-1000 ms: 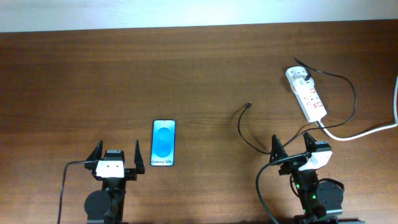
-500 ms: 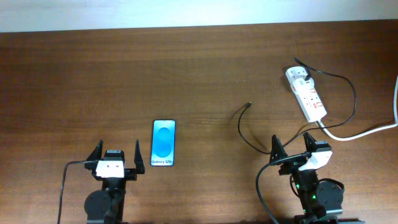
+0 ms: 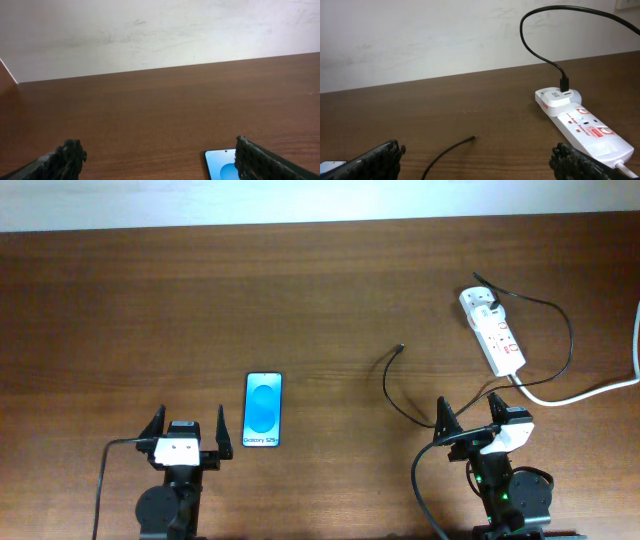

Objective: Plug charger to phone and switch on socket

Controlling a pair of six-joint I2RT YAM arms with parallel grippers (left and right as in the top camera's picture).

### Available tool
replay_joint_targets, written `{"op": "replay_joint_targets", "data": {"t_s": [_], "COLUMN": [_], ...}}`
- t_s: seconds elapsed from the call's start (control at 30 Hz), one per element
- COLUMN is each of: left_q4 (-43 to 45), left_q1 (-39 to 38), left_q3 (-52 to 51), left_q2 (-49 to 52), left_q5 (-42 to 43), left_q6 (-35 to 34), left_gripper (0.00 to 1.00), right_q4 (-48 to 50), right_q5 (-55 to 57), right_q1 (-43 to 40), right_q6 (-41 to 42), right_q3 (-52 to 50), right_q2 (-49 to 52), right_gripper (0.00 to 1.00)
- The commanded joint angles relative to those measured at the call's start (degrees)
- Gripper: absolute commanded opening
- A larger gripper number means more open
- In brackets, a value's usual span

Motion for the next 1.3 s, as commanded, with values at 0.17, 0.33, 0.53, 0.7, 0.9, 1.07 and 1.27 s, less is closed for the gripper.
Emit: {"op": "replay_joint_targets", "data": {"t_s": [0.17, 0.33, 0.53, 0.7, 0.9, 1.07, 1.27], "left_q4": [0.28, 0.28, 0.28, 0.31, 0.28, 0.94, -0.44], "left_q1": [0.37, 0.37, 0.37, 0.37, 0.37, 0.37, 0.37], "left_q3": [-0.44, -0.44, -0.44, -0.44, -0.44, -0.44, 0.72], "left_q2": [-0.46, -0.46, -0.46, -0.46, -0.46, -0.46, -0.39], "left_q5": [-0.63, -0.63, -0.63, -1.20, -0.66, -0.81, 7.19], "left_q6": [0.57, 0.57, 0.57, 1.95, 3.74, 3.74, 0.28], "left_gripper": [0.99, 0.99, 0.99, 0.99, 0.99, 0.99, 0.99], "right_q4": [-0.24, -0.24, -0.24, -0.24, -0.24, -0.24, -0.24], "right_q5": [0.50, 0.50, 0.50, 0.50, 0.50, 0.50, 0.50], "right_q1": [-0.22, -0.22, -0.22, -0.22, -0.22, -0.22, -0.22], "right_q6": [-0.35, -0.35, -0.35, -0.35, -0.35, -0.35, -0.35], "right_q3": [-0.37, -0.37, -0.37, -0.37, -0.37, -0.37, -0.37], "right_q2": [-0.44, -0.44, -0.44, -0.44, -0.44, -0.44, -0.44], "right_gripper": [0.98, 0.98, 0.98, 0.98, 0.98, 0.98, 0.98]}}
